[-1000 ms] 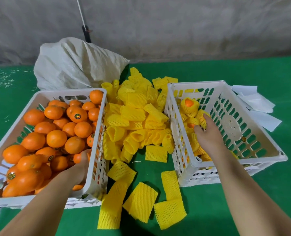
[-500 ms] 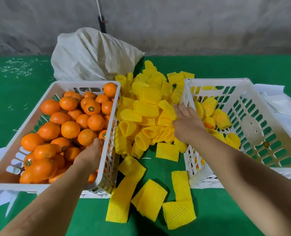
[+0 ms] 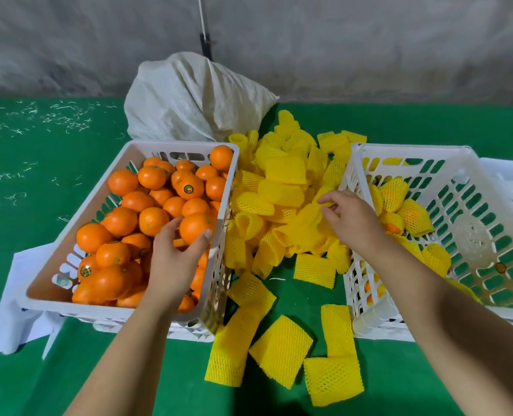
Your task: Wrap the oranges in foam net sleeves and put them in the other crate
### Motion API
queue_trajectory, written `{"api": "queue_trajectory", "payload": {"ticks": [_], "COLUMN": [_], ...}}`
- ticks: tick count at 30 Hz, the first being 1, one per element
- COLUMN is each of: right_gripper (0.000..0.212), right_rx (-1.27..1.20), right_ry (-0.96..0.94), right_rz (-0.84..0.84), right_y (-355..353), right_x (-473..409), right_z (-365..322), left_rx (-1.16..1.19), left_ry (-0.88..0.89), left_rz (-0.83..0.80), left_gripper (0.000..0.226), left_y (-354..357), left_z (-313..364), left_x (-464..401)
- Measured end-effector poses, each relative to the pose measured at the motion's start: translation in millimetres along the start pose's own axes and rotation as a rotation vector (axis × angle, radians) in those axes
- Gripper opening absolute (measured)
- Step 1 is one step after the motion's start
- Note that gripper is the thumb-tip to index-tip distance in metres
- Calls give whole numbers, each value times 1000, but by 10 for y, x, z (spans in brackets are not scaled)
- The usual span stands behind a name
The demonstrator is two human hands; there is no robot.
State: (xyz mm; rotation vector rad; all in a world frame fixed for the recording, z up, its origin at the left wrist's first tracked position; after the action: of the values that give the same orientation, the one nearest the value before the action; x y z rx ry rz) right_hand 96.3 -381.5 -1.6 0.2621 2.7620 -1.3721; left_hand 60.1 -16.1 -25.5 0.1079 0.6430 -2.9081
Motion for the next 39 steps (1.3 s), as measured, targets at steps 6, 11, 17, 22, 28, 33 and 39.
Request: {"api": "queue_trajectory", "payload": {"ticks": [6, 11, 17, 22, 28, 33, 39], "right_gripper": [10, 55, 27, 33, 35, 14, 12], "right_rx": [-640, -836, -990, -882, -950, -1024, -759], "right_ry": [164, 253, 334, 355, 508, 559, 349], "right_rz": [-136, -273, -196, -186, -88, -104, 61], "right_y": [371, 795, 941, 1048, 1042, 994, 908], "right_x": [645, 974, 1034, 1052, 1156, 1217, 1227], "right_z": [-725, -1200, -1360, -1346, -1214, -1188, -1216], "left_rx": [456, 636, 727, 616, 420, 415, 382], "left_ry": [29, -59, -163, -136, -20, -17, 5], "left_rz": [-221, -410, -506, -471, -477, -502, -527], "left_gripper": [79, 88, 100, 68, 67, 73, 73], "left_y": [285, 257, 163, 125, 131, 133, 130], "left_z": [264, 225, 262, 240, 203, 242, 271], "left_x": [358, 470, 566, 613, 621, 621, 664]}}
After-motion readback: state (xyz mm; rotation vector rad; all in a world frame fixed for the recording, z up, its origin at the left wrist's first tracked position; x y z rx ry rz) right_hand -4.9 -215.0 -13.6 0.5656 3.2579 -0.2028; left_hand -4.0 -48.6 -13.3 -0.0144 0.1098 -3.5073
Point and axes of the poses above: each hand's wrist, its own x-axis away from the middle knuckle, its own y-axis out of the palm, z = x × y, the point moved 4 cm from there along -x, towards the middle knuckle, and after that the axes turned 7 degrees about y, right-handed, at the moved point
